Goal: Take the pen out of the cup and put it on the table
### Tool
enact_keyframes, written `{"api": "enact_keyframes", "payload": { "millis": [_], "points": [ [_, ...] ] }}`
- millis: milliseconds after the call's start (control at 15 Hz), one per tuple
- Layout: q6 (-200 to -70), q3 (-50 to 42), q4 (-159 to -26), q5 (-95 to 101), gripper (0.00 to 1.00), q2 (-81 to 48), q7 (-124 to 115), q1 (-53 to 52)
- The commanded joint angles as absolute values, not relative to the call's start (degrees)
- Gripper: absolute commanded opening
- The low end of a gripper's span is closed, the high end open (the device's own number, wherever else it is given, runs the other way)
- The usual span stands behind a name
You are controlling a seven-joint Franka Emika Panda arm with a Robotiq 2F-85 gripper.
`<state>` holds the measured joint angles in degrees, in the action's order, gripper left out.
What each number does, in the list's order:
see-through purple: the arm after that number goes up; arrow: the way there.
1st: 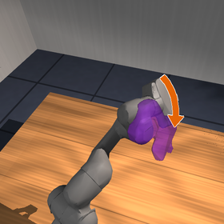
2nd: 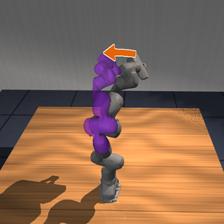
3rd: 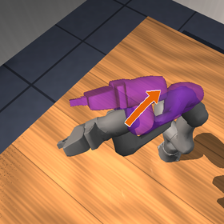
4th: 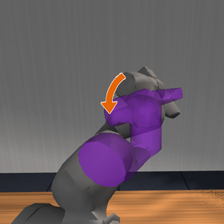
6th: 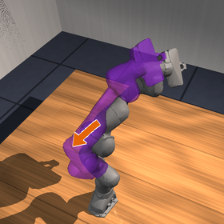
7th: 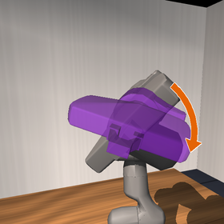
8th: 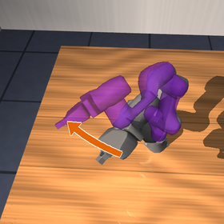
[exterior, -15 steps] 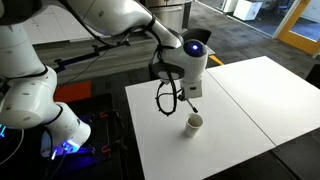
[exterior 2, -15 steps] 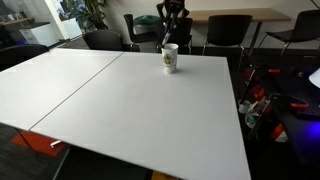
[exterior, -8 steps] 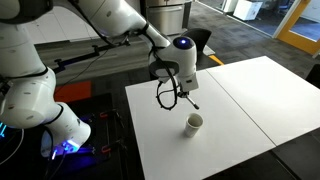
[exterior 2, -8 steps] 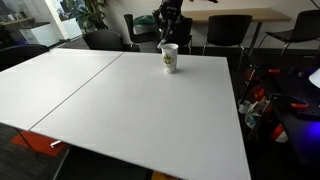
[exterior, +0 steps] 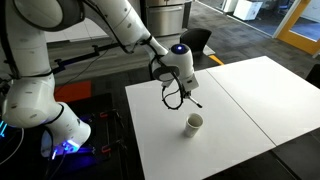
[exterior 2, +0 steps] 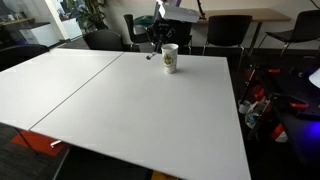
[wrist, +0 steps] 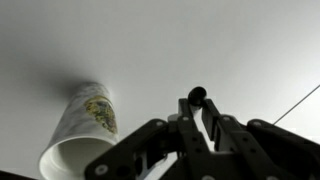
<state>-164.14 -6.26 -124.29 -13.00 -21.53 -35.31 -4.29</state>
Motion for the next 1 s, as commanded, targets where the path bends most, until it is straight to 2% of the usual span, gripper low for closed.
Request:
{"api": "enact_keyframes", "payload": {
  "millis": [0, 333, 400, 467, 600, 933],
  "points": [
    [-168.83, -6.45, -118.83, -11.78, 0.05, -28.08, -34.92, -6.28],
    [-171.16, -7.47, -112.26, -12.24, 0.05, -35.32, -34.79, -8.63],
    [-170.86, -7.86, -111.15, -12.31, 0.14, -36.3, -35.07, -9.08],
    [-170.91, -8.08, -110.28, -12.37, 0.43, -37.13, -35.01, -9.32],
    [-171.02, -8.61, -109.11, -12.54, 0.51, -38.11, -35.17, -9.76],
    [-171.08, -9.67, -110.2, -13.21, 0.89, -36.25, -35.65, -10.32]
  ]
}}
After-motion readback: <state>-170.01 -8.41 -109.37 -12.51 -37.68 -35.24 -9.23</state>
